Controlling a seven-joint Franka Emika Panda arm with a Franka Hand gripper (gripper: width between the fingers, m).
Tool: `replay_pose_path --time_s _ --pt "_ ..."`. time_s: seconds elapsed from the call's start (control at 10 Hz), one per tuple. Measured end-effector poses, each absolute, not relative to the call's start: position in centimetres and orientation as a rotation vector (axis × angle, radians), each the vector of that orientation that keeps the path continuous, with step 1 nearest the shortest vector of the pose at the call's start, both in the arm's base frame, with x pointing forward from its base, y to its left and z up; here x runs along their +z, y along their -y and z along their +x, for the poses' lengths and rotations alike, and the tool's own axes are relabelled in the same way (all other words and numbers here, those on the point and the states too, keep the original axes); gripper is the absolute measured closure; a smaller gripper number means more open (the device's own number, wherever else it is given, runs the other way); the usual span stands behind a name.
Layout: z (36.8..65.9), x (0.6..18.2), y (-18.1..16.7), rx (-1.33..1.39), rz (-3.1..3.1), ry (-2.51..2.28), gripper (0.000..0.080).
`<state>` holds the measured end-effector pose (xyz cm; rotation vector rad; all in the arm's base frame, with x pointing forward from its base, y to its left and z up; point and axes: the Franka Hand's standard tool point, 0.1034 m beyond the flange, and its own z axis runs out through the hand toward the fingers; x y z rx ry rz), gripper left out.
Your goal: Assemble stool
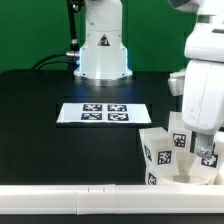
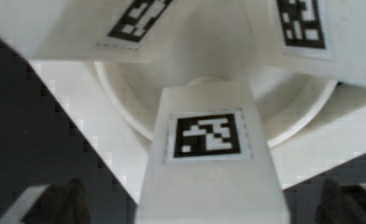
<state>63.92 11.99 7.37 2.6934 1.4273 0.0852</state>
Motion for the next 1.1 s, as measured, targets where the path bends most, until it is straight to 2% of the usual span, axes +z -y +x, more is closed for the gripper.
replay_pose_path --time_s 0.1,0.2,0.3,0.4,0.6,0.8,1.1 --pt "63.9 7.3 -12.0 0.086 2.706 -1.404 0.0175" --pt "63.9 7.3 -12.0 0.089 2.737 -1.347 0.0354" --pt "63.9 7.4 -12.0 0.097 2.794 -1.230 0.0354" --pt "64.0 7.4 -12.0 0.103 2.847 -1.109 0.0459" --pt "64.0 7.4 -11.8 0.113 2.922 -0.913 0.0459" --pt "64.5 7.8 -10.0 0.139 3.085 -0.376 0.0459" --pt "64.5 7.6 -9.5 0.139 3.114 -0.057 0.0460"
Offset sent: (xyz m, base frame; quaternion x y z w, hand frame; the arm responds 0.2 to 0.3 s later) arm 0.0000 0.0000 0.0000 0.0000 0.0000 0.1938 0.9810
